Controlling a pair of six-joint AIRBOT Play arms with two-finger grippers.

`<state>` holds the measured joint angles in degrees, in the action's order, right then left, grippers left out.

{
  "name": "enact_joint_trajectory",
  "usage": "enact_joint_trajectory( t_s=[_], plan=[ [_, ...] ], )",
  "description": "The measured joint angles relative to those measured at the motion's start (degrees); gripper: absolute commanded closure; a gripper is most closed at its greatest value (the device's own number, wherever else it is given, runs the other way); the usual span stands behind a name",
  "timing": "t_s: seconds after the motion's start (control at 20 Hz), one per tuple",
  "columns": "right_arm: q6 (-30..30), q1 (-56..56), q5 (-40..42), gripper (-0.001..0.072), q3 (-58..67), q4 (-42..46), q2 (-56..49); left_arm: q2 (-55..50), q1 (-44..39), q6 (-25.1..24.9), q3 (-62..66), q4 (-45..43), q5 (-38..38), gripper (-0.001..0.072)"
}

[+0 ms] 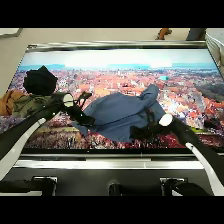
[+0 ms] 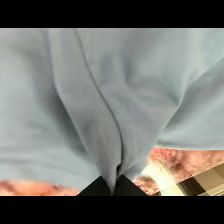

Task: Fold the shirts.

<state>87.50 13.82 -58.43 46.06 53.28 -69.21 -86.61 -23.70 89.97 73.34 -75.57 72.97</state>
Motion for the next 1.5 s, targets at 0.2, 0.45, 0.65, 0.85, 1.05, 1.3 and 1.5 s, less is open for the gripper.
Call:
enact_joint_trajectory(
  t_s=[0.2, 0.45, 0.65, 0.85, 1.05, 1.3, 1.5],
  plan=[
    [1.42, 0.39, 4.44, 0.0670, 21.51, 22.82, 10.93, 10.91, -0.22, 0.00, 11.54, -8.22, 0.63, 0.0678],
    [3.69, 0.66, 19.65, 0.0670, 49.18, 34.53, 22.21, 24.30, -0.35, 0.00, 37.51, -15.50, -6.86, 0.0679],
    [6.93, 0.70, 19.80, 0.0670, 58.82, 36.87, 26.29, 31.74, -0.83, 1.86, 45.53, -16.00, -17.29, 0.0679],
    [9.53, 0.70, 14.47, 0.0670, 61.59, 38.16, 26.84, 33.99, -0.96, 3.61, 45.11, -16.85, -21.00, 0.0678],
    [12.96, 0.70, 4.76, 0.0670, 62.38, 40.00, 22.71, 32.33, -0.11, 3.69, 41.88, -20.76, -21.05, 0.0678],
    [15.04, 0.70, -7.37, 0.0668, 57.79, 44.76, 8.55, 21.81, 5.46, 3.63, 33.73, -23.04, -12.74, 0.0677],
    [21.00, 0.66, -3.32, 0.0668, 51.69, 48.46, -6.62, 8.35, 7.52, 3.50, 27.06, -21.24, -10.47, 0.0677]
  ],
)
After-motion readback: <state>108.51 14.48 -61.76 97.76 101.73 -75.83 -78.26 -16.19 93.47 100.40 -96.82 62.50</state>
